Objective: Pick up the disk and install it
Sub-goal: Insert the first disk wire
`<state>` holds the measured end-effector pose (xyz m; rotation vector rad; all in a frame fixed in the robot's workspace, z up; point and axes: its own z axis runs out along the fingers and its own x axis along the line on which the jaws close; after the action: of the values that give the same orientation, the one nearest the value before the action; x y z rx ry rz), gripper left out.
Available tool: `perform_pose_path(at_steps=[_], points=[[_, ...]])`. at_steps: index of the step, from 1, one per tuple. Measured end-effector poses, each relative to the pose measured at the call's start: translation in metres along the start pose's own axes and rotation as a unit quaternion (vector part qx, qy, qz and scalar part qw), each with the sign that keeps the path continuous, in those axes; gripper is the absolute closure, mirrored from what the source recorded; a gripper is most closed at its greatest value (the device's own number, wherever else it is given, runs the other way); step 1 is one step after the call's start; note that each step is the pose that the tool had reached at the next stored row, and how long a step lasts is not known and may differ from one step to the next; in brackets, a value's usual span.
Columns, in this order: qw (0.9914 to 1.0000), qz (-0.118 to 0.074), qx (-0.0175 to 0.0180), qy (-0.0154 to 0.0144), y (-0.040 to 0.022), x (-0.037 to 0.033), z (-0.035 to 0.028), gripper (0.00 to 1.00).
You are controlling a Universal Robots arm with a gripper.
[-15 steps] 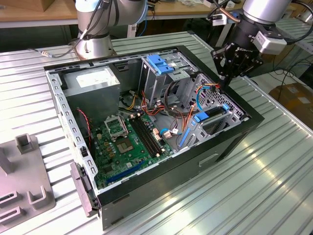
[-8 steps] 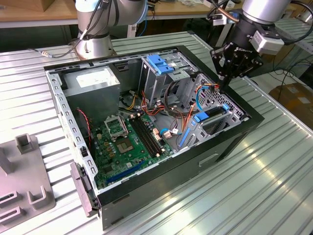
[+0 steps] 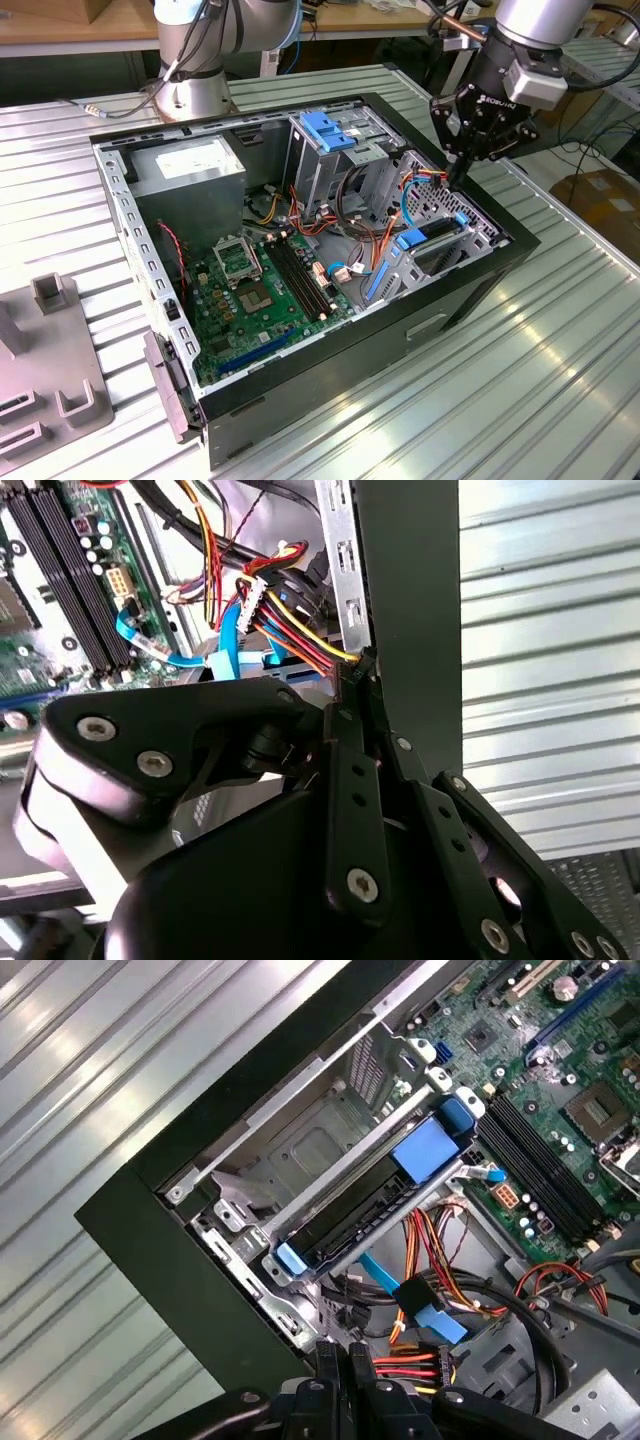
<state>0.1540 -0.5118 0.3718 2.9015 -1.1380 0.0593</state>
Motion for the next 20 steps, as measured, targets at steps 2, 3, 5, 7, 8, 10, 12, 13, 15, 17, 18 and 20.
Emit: perform_pose_path(at_steps=[2,3,5,7,8,10,12,13,15,17,18,20], points=[[0.99983,0.018,-0.0008,-0.0002,0.0000,0.0000,0.0000,0.84],[0.99970,0.024,-0.0011,-0.0002,0.0000,0.0000,0.0000,0.84],[0.99924,0.039,-0.0017,-0.0003,0.0000,0.0000,0.0000,0.84],[0.99868,0.051,-0.0023,-0.0004,0.0000,0.0000,0.0000,0.84],[0.99836,0.057,-0.0025,-0.0005,0.0000,0.0000,0.0000,0.84],[0.99775,0.067,-0.0030,-0.0006,0.0000,0.0000,0.0000,0.84],[0.99706,0.076,-0.0034,-0.0007,0.0000,0.0000,0.0000,0.84],[0.99679,0.080,-0.0035,-0.0007,0.0000,-0.0001,0.0000,0.84],[0.99620,0.087,-0.0038,-0.0008,0.0002,-0.0003,0.0000,0.84],[0.99562,0.093,-0.0041,-0.0008,0.0004,-0.0005,0.0000,0.84],[0.99507,0.099,-0.0044,-0.0009,0.0007,-0.0007,0.0000,0.84],[0.99429,0.107,-0.0047,-0.0009,0.0009,-0.0009,0.0000,0.84]])
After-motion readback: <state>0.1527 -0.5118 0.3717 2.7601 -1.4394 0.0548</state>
